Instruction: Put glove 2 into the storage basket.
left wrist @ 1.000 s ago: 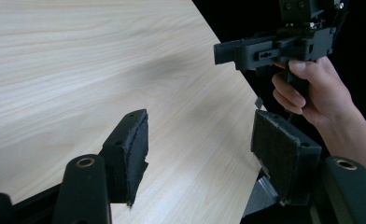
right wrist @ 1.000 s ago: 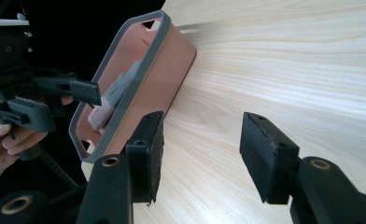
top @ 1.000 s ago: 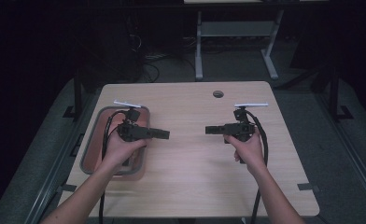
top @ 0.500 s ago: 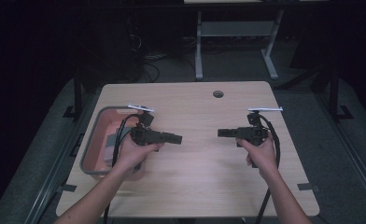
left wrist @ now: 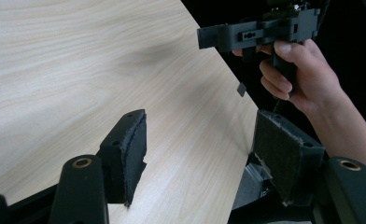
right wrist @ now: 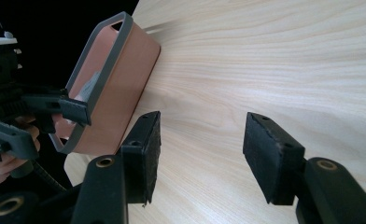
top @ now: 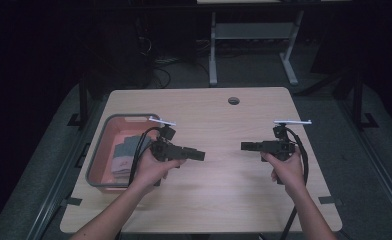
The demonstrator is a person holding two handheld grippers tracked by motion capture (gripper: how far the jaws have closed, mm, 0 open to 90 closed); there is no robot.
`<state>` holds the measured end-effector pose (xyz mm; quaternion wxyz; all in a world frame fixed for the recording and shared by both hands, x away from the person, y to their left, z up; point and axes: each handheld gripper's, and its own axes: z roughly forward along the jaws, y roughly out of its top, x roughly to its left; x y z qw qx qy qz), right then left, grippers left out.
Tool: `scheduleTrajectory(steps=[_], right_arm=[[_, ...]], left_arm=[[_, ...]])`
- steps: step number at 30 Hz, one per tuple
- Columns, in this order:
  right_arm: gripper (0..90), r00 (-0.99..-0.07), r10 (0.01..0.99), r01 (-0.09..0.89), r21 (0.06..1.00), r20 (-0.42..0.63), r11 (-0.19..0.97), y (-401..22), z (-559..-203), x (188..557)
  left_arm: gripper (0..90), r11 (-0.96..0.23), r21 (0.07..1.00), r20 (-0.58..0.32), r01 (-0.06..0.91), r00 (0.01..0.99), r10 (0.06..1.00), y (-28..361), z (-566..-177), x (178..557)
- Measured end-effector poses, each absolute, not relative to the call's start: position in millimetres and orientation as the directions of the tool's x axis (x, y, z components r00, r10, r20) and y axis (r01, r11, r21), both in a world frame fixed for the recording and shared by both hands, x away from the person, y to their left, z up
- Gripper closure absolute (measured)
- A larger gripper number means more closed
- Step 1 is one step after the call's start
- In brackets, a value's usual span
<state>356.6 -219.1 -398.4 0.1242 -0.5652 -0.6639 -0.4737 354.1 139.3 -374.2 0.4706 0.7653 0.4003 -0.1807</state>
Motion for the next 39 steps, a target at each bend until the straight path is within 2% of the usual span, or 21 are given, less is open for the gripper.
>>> scheduleTrajectory(steps=[16, 25, 35, 39], right_arm=[[45.2, -0.294, 0.643, 0.874, 0.471, 0.707, -0.119, -239.2, -413.0, 345.4], [44.3, -0.277, 0.649, 0.882, 0.455, 0.709, -0.121, -250.1, -430.8, 328.8], [42.6, -0.268, 0.64, 0.882, 0.452, 0.72, -0.138, -261.8, -445.0, 313.6], [40.6, -0.296, 0.649, 0.866, 0.483, 0.701, -0.127, -262.4, -446.6, 305.8]], left_arm=[[33.9, -0.263, 0.553, -0.673, 0.791, 0.61, 0.418, 119.7, -394.3, 346.3], [33.7, -0.298, 0.557, -0.655, 0.775, 0.63, 0.417, 106.6, -404.5, 332.7], [33.4, -0.313, 0.56, -0.674, 0.767, 0.642, 0.367, 95.1, -416.5, 319.5], [33.4, -0.309, 0.564, -0.685, 0.766, 0.642, 0.344, 95.0, -419.2, 311.0]])
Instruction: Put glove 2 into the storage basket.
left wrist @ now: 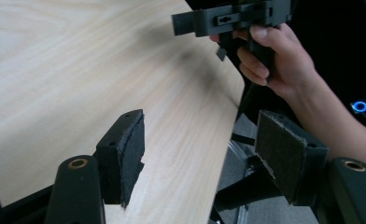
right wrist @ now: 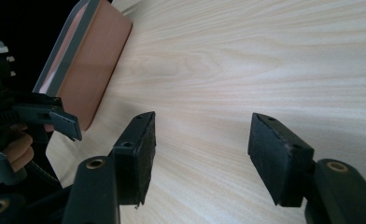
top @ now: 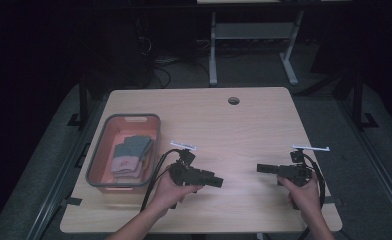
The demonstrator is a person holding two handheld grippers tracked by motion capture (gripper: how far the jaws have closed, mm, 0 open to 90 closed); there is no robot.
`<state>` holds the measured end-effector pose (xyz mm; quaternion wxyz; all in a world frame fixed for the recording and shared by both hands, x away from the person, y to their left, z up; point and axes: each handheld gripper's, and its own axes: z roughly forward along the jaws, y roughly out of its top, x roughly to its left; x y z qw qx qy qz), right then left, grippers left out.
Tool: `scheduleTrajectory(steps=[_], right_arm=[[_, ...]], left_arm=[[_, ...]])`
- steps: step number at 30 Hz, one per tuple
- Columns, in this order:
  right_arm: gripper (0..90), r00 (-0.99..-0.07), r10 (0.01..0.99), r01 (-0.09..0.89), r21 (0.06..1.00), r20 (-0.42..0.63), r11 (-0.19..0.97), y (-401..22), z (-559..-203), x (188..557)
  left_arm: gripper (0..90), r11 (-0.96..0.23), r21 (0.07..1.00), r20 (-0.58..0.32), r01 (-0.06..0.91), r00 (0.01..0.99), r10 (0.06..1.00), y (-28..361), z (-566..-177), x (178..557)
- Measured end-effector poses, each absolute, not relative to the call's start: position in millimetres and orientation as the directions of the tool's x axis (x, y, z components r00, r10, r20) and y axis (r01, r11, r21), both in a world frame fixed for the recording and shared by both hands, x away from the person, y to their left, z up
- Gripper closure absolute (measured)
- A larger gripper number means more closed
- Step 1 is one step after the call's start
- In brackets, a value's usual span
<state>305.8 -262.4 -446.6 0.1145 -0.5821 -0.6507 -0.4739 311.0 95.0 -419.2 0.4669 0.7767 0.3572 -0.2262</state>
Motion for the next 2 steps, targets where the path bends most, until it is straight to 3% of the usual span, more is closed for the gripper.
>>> scheduleTrajectory(steps=[2], right_arm=[[39.8, -0.304, 0.655, 0.865, 0.488, 0.692, -0.114, -260.7, -446.3, 304.8]], left_arm=[[33.4, -0.311, 0.566, -0.684, 0.764, 0.645, 0.341, 94.8, -419.8, 309.7]])
